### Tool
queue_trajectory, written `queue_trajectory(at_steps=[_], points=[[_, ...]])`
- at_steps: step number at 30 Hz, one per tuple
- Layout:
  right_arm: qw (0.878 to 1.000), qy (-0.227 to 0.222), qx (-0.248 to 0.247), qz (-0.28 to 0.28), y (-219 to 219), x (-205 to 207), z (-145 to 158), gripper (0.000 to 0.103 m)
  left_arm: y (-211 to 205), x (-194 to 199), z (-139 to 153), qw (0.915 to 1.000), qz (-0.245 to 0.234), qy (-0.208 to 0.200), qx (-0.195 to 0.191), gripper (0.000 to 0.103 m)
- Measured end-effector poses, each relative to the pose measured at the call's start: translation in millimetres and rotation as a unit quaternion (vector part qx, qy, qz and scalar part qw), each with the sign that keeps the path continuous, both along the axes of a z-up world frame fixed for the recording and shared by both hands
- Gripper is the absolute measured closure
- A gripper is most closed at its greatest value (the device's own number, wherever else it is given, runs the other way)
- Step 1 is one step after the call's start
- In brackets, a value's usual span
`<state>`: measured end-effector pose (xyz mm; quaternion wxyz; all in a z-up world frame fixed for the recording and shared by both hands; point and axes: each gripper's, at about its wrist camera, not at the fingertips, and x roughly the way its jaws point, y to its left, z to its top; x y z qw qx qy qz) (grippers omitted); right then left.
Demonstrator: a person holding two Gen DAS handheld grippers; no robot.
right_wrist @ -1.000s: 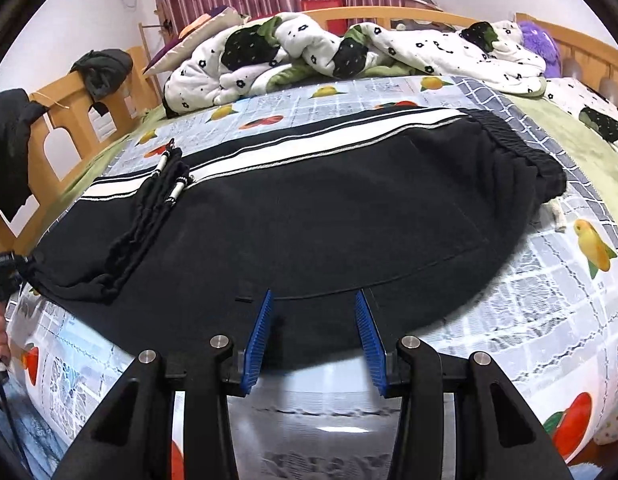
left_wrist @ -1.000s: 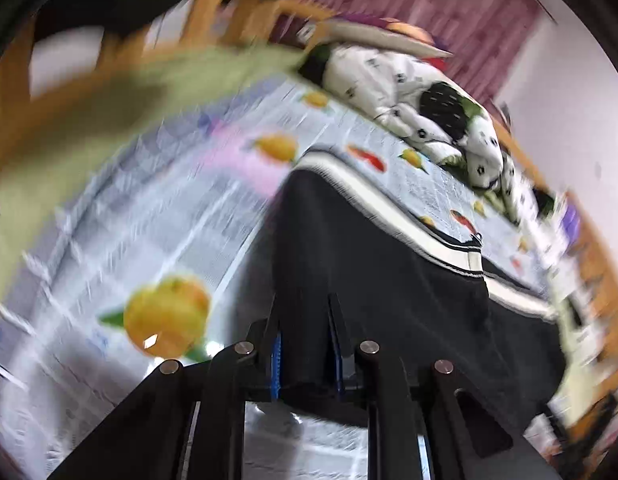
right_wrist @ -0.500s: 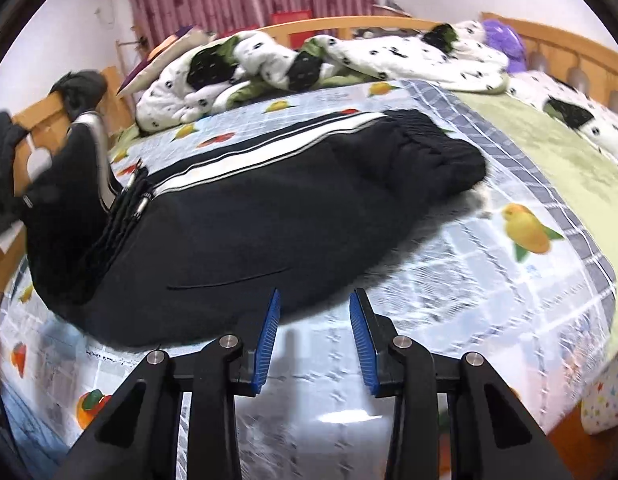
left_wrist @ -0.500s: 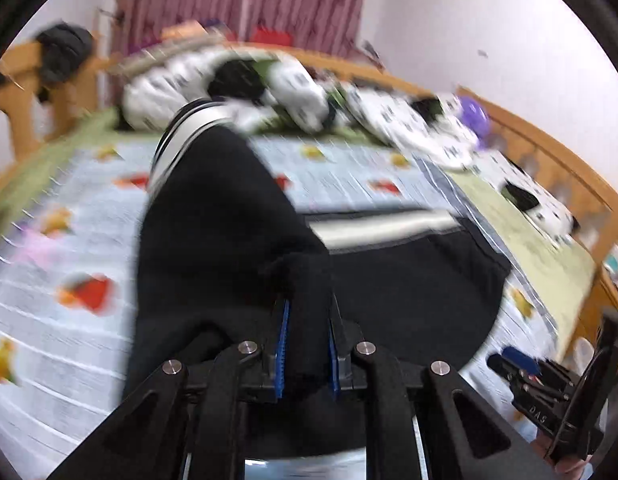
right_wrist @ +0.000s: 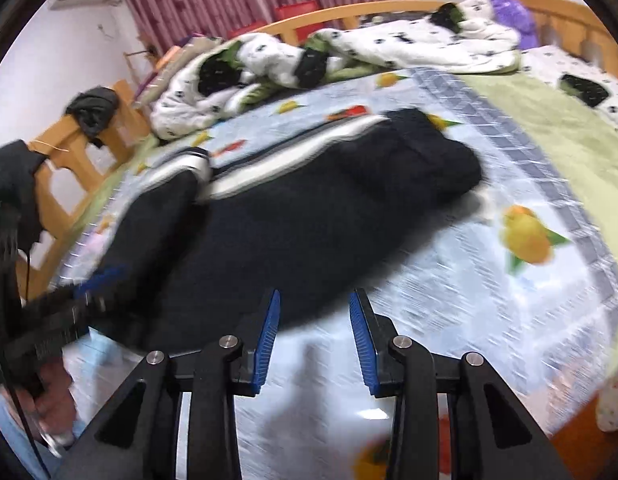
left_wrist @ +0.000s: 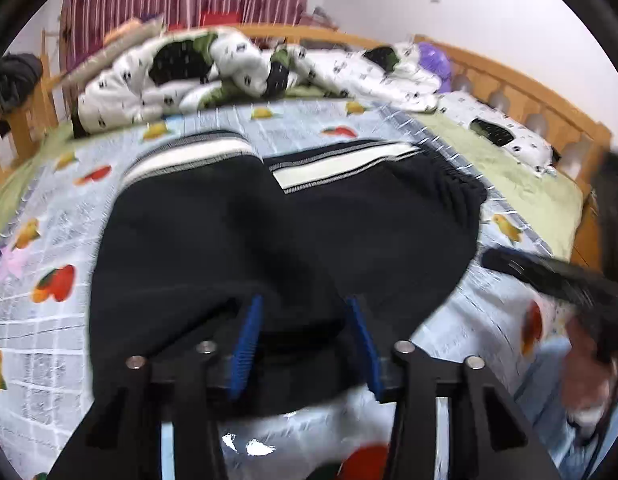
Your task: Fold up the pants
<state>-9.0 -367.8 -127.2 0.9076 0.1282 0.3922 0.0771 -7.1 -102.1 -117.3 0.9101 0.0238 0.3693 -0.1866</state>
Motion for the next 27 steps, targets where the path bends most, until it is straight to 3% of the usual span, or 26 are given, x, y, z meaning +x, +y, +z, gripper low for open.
queue_trajectory(at_steps=[1, 2, 6, 8, 11, 13, 14, 15, 18, 22, 25, 26, 27], points=[[1.000, 0.004, 0.014, 0.018, 8, 9, 1, 0.062, 9, -8, 1, 0.9999, 0.015, -0.005, 0.001, 0.040], [0.999, 0.007, 0.024, 0.033, 14, 16, 2, 0.060, 17, -15, 2, 0.9993, 0.034, -0.013, 0.004, 0.034], [0.994, 0.021, 0.050, 0.091, 56, 53, 2, 0.054, 64, -41, -2, 0.9936, 0.109, -0.030, -0.004, 0.032], [0.992, 0.036, 0.066, 0.106, 73, 71, -3, 0.047, 88, -40, -11, 0.9886, 0.149, -0.003, -0.022, 0.030], [0.985, 0.082, 0.092, 0.124, 94, 100, -23, 0.046, 117, -36, -30, 0.9783, 0.189, 0.047, -0.070, 0.030], [0.980, 0.108, 0.102, 0.135, 107, 114, -37, 0.051, 124, -33, -39, 0.9744, 0.195, 0.066, -0.091, 0.030], [0.977, 0.111, 0.110, 0.145, 114, 117, -42, 0.077, 124, -32, -43, 0.9733, 0.195, 0.071, -0.097, 0.030], [0.974, 0.103, 0.121, 0.160, 119, 116, -43, 0.085, 124, -30, -47, 0.9719, 0.194, 0.078, -0.109, 0.030], [0.979, 0.018, 0.102, 0.174, 118, 100, -11, 0.087, 115, -26, -50, 0.9701, 0.187, 0.077, -0.134, 0.030], [0.976, -0.019, 0.117, 0.182, 107, 98, 30, 0.087, 88, -16, -57, 0.9681, 0.179, 0.073, -0.160, 0.030], [0.977, -0.040, 0.091, 0.189, 102, 97, 52, 0.088, 66, -5, -61, 0.9701, 0.198, 0.061, -0.126, 0.030], [0.977, -0.042, 0.086, 0.190, 99, 97, 56, 0.088, 61, -1, -61, 0.9720, 0.202, 0.059, -0.106, 0.030], [0.978, -0.044, 0.083, 0.187, 94, 97, 59, 0.088, 50, 3, -61, 0.9752, 0.205, 0.055, -0.062, 0.030]])
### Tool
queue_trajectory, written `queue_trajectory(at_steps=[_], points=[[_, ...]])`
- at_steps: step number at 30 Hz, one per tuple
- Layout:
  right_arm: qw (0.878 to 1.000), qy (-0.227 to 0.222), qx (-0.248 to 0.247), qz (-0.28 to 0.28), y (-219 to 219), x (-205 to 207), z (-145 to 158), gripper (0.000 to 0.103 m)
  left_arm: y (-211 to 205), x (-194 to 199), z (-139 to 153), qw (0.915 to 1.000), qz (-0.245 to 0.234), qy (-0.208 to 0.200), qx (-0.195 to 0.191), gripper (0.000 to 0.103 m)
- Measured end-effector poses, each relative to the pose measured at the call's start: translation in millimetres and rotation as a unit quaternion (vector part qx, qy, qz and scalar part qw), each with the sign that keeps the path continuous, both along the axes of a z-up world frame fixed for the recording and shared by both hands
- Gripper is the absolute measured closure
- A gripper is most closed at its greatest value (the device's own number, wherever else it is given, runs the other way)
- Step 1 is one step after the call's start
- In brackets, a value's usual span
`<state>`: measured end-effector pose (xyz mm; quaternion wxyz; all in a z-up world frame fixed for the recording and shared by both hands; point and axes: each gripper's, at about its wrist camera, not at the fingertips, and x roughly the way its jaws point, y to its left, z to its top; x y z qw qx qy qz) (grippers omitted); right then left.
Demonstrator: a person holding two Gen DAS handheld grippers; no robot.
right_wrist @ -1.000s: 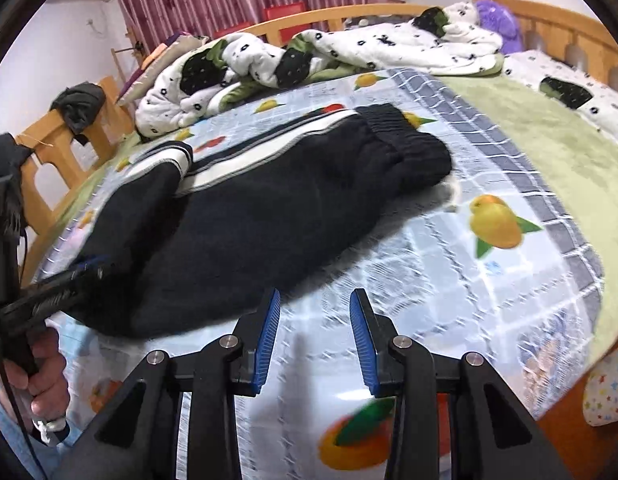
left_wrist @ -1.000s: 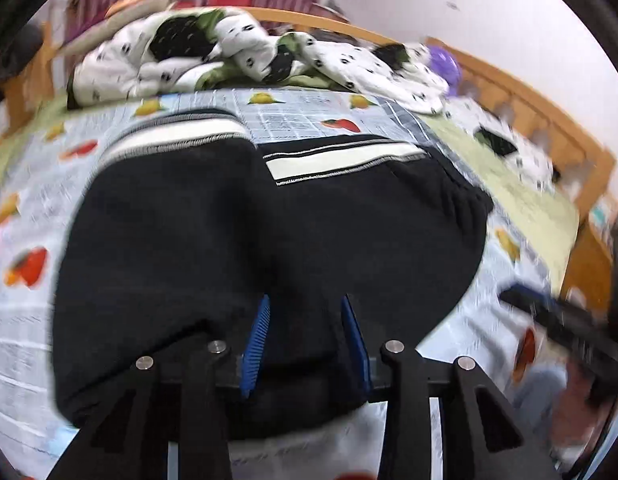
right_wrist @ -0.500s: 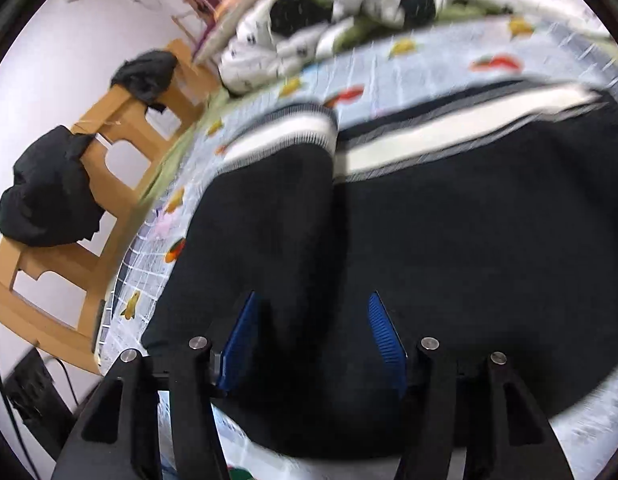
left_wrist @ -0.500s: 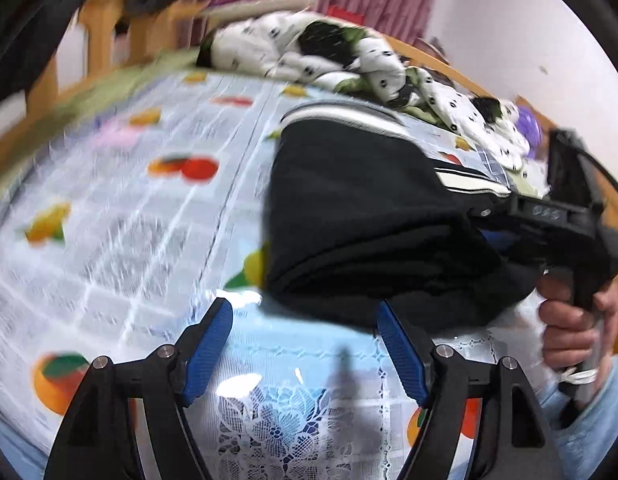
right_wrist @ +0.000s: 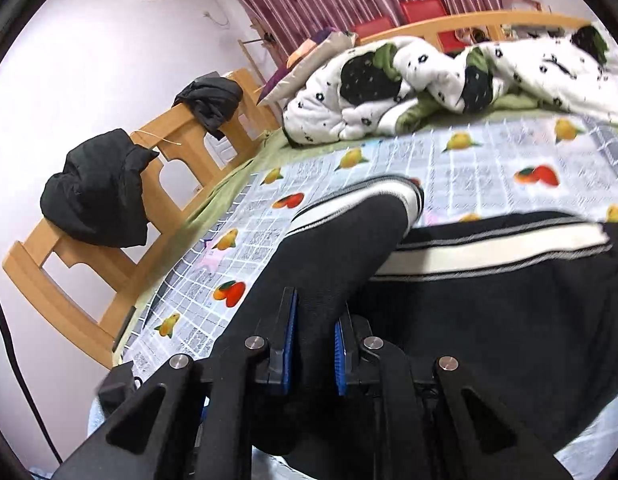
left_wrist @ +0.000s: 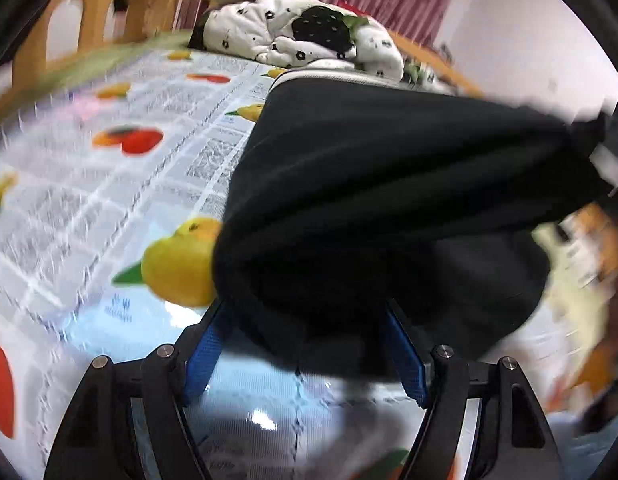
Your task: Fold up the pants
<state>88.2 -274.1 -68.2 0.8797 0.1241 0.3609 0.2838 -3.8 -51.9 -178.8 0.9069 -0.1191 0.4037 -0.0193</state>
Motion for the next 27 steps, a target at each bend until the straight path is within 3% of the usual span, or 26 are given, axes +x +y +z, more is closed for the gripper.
queue_trajectory(at_steps=[1, 3, 8, 9, 11, 14, 16, 18, 21, 24, 27], points=[[1.000, -0.004, -0.002, -0.004, -7, 1, 5, 0.088, -12, 6, -1, 0.9981, 0.001, 0.014, 0.060, 0.030], [1.000, -0.012, -0.006, -0.015, -24, 4, 12, 0.088, -26, 9, 1, 0.9938, -0.009, 0.015, 0.110, 0.030], [0.993, -0.068, -0.052, -0.077, -88, -1, 34, 0.089, -24, 3, 14, 0.9978, -0.052, -0.004, 0.042, 0.030], [0.992, -0.074, -0.053, -0.090, -106, -4, 36, 0.089, -27, 1, 17, 0.9969, -0.069, -0.014, 0.037, 0.030], [0.986, -0.074, -0.073, -0.134, -144, -7, 30, 0.089, -39, 0, 18, 0.9929, -0.097, -0.019, 0.066, 0.028], [0.975, -0.029, -0.127, -0.179, -186, -4, -11, 0.089, -50, 4, 14, 0.9900, -0.112, -0.007, 0.086, 0.028], [0.969, 0.019, -0.154, -0.192, -199, -3, -53, 0.088, -46, 5, 11, 0.9916, -0.109, 0.004, 0.069, 0.028], [0.964, 0.036, -0.179, -0.191, -200, -6, -79, 0.088, -38, 2, 14, 0.9925, -0.115, 0.009, 0.042, 0.028], [0.960, 0.025, -0.195, -0.197, -200, -17, -75, 0.079, -28, -9, 25, 0.9903, -0.135, 0.002, 0.030, 0.028], [0.954, 0.018, -0.212, -0.210, -204, -23, -55, 0.078, -18, -24, 41, 0.9899, -0.140, -0.019, 0.009, 0.028], [0.956, -0.002, -0.201, -0.214, -205, -34, -37, 0.077, -13, -20, 52, 0.9900, -0.136, -0.025, -0.027, 0.029]])
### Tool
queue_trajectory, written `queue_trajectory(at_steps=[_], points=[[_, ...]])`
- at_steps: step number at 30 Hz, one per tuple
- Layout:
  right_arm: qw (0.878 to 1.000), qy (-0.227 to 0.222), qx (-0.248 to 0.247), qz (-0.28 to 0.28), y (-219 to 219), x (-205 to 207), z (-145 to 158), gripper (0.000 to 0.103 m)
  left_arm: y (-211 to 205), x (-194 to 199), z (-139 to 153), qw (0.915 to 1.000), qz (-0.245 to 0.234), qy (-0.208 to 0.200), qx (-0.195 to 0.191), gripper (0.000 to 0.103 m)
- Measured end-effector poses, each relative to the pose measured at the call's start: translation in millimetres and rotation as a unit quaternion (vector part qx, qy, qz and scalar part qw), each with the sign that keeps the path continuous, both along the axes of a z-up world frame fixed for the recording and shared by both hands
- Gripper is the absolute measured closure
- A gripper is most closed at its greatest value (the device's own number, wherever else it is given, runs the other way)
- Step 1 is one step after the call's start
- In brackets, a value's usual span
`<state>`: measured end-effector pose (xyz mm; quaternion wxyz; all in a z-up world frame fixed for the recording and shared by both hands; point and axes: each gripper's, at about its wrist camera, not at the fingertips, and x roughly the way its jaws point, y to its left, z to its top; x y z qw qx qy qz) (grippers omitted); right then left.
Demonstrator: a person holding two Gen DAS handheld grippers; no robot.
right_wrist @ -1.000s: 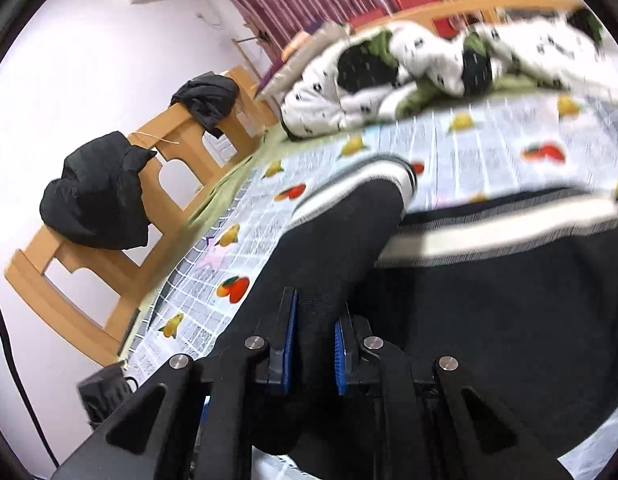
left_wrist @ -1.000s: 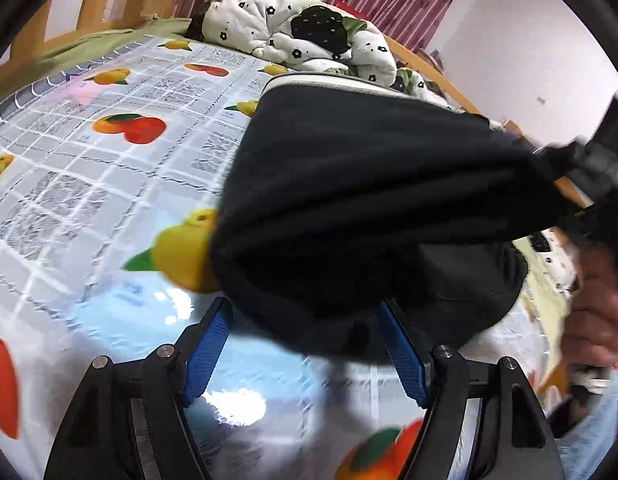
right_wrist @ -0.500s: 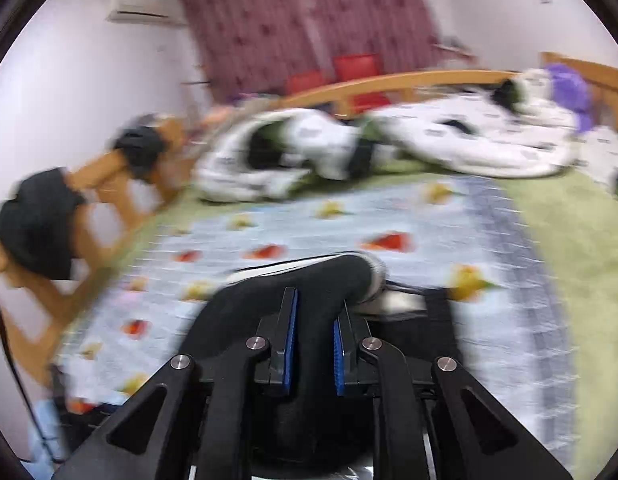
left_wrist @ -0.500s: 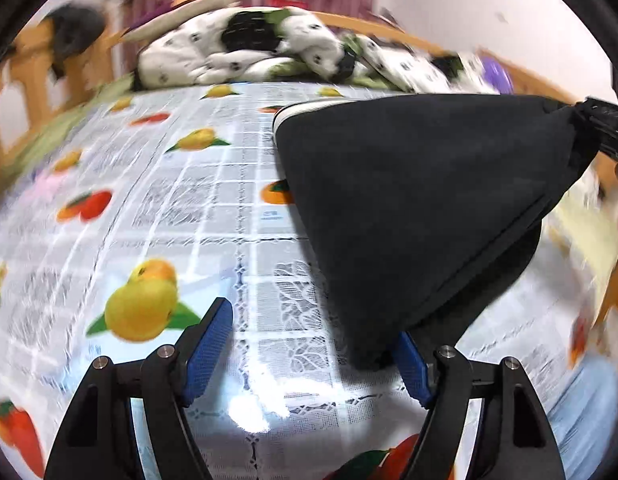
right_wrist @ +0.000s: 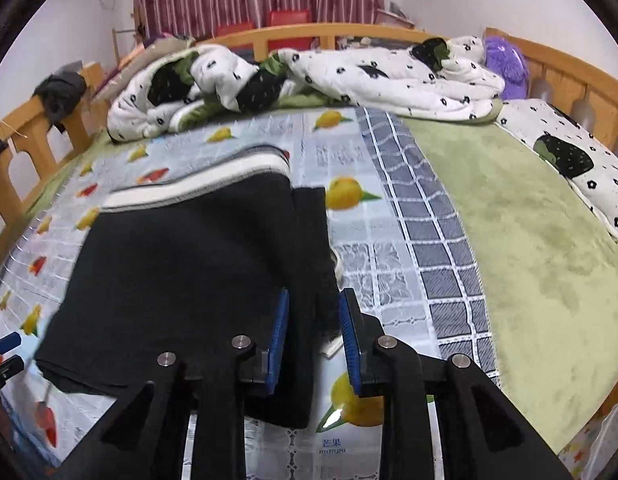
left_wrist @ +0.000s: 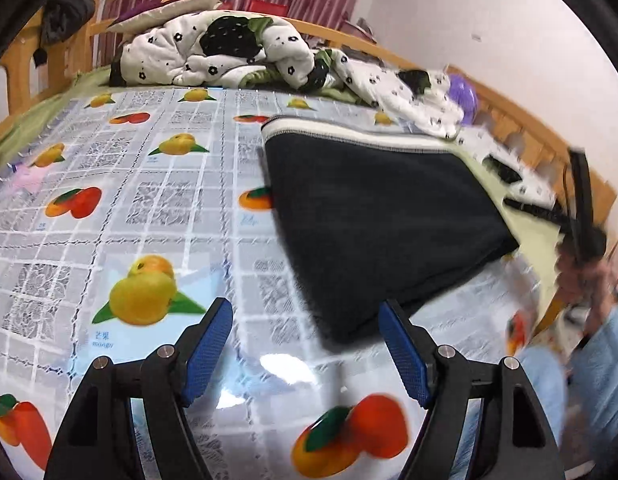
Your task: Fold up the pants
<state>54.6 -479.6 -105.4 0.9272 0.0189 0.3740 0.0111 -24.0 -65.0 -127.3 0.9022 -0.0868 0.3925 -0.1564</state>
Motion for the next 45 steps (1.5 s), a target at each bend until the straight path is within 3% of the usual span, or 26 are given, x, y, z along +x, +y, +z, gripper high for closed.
queue_trajectory(at_steps=[3, 5, 7, 8, 12, 13, 15, 18, 22, 26, 27, 29, 32, 33, 36, 39, 45], points=[[1.000, -0.003, -0.001, 0.012, 9, -4, -8, 0.077, -9, 26, 1, 0.9999, 0.009, 0.011, 0.005, 0.029], [0.999, 0.029, -0.024, 0.006, 16, -2, -31, 0.078, -19, 38, -8, 0.9996, 0.004, 0.026, 0.012, 0.030], [0.998, 0.054, -0.021, -0.007, 16, -1, -53, 0.078, -36, 49, -34, 0.9960, 0.002, 0.075, 0.048, 0.029], [0.998, 0.058, -0.012, -0.008, 12, -4, -56, 0.077, -39, 48, -42, 0.9952, 0.001, 0.080, 0.057, 0.028], [0.997, 0.066, 0.042, -0.016, -9, -6, -37, 0.077, -42, 47, -30, 0.9967, -0.014, 0.038, 0.071, 0.029], [0.997, 0.053, 0.047, -0.018, -13, -5, -27, 0.074, -40, 51, -26, 0.9973, -0.011, 0.031, 0.066, 0.029], [0.998, 0.036, 0.055, -0.017, -17, 4, -13, 0.057, -34, 67, -20, 0.9989, -0.007, 0.029, 0.035, 0.030], [0.997, 0.028, 0.074, -0.011, -15, 33, -2, 0.050, -26, 100, -18, 0.9987, -0.002, 0.049, -0.015, 0.030], [0.995, 0.065, 0.075, -0.012, -8, 84, -19, 0.047, -28, 142, -33, 0.9972, -0.012, 0.072, -0.016, 0.033], [0.987, 0.107, 0.122, 0.002, -11, 108, -48, 0.034, -28, 173, -51, 0.9945, -0.017, 0.093, -0.045, 0.040], [0.981, 0.118, 0.152, 0.005, -15, 112, -54, 0.035, -29, 180, -52, 0.9934, -0.023, 0.095, -0.059, 0.045], [0.972, 0.131, 0.195, 0.002, -20, 118, -60, 0.037, -32, 191, -55, 0.9896, -0.026, 0.116, -0.082, 0.065], [0.975, 0.116, 0.190, 0.003, -15, 114, -54, 0.052, -27, 196, -47, 0.9890, -0.011, 0.112, -0.096, 0.087], [0.977, 0.105, 0.187, 0.000, -14, 109, -47, 0.062, -23, 194, -39, 0.9919, -0.007, 0.093, -0.086, 0.089], [0.970, 0.087, 0.225, -0.001, -8, 99, -29, 0.076, -7, 192, -20, 0.9941, -0.013, 0.069, -0.082, 0.092], [0.973, 0.082, 0.217, -0.005, 23, 97, -20, 0.077, 29, 194, -12, 0.9925, -0.001, 0.077, -0.095, 0.092], [0.964, 0.078, 0.249, 0.055, 118, 103, -26, 0.078, 129, 185, 3, 0.9972, 0.043, 0.055, -0.027, 0.092]])
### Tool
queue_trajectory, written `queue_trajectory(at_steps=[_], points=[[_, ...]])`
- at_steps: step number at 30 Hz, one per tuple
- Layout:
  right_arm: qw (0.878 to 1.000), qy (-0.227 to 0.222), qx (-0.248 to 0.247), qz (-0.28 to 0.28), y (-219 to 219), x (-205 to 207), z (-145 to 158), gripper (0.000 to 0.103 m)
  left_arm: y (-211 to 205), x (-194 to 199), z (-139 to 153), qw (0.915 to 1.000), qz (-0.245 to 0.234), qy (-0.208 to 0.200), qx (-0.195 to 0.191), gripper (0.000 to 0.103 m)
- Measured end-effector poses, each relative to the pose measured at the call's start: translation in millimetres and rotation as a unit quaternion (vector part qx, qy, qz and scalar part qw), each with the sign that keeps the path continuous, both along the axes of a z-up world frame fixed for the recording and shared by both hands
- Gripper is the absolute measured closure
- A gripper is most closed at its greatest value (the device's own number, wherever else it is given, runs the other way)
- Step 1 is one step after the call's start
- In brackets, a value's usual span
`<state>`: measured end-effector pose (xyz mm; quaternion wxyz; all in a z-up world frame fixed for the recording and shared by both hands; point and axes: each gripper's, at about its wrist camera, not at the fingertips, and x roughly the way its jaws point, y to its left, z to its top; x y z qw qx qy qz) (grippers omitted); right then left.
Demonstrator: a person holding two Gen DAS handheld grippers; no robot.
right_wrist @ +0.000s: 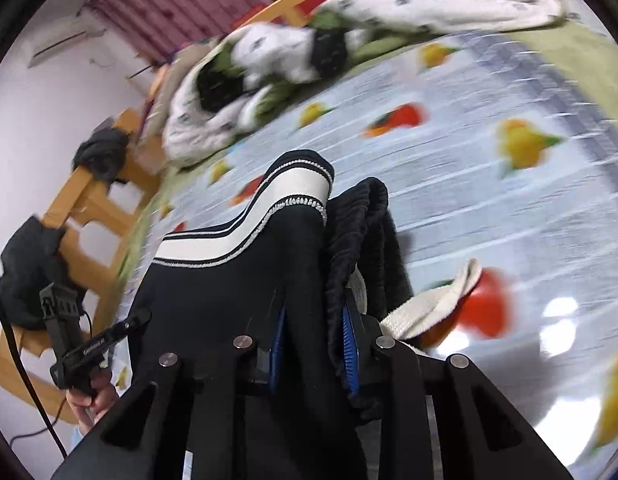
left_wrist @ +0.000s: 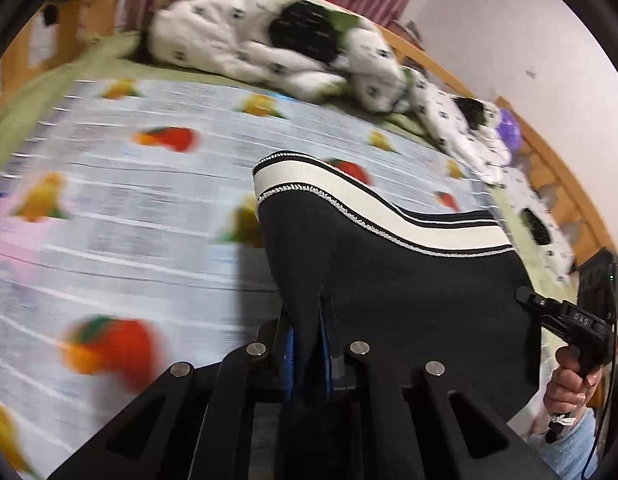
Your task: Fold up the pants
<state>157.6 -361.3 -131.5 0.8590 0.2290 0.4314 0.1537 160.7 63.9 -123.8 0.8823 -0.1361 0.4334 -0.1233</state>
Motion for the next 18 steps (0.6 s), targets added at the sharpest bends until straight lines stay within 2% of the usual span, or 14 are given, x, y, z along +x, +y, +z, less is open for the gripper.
queue_trajectory(at_steps=[3, 5, 7, 9, 10, 11, 14, 17, 18], points=[[1.000, -0.014, 0.009, 0.023, 54, 5, -9, 0.078, 38, -4, -2, 0.9988, 0.017, -0.011, 0.043, 0.092], [0.999, -0.024, -0.005, 0.025, 81, 5, -15, 0.076, 48, -8, -7, 0.9969, 0.023, -0.027, 0.070, 0.088], [0.998, -0.031, -0.056, 0.024, 105, 4, -18, 0.070, 50, -14, -17, 0.9937, 0.027, -0.037, 0.103, 0.078], [0.990, -0.045, -0.131, 0.034, 122, 1, -10, 0.065, 50, -21, -23, 0.9905, 0.033, -0.035, 0.128, 0.067], [0.983, -0.056, -0.168, 0.039, 127, -4, -1, 0.065, 52, -26, -25, 0.9898, 0.038, -0.038, 0.132, 0.057], [0.980, -0.067, -0.185, 0.039, 129, -8, 6, 0.065, 56, -32, -27, 0.9897, 0.042, -0.041, 0.130, 0.047], [0.974, -0.102, -0.200, 0.024, 127, -16, 24, 0.061, 69, -51, -30, 0.9923, 0.056, -0.048, 0.100, 0.041], [0.974, -0.077, -0.208, 0.041, 138, 8, 13, 0.059, 81, -58, -35, 0.9953, 0.069, -0.032, 0.061, 0.041], [0.975, -0.062, -0.209, 0.041, 140, 19, 7, 0.064, 84, -60, -36, 0.9958, 0.071, -0.026, 0.051, 0.041]])
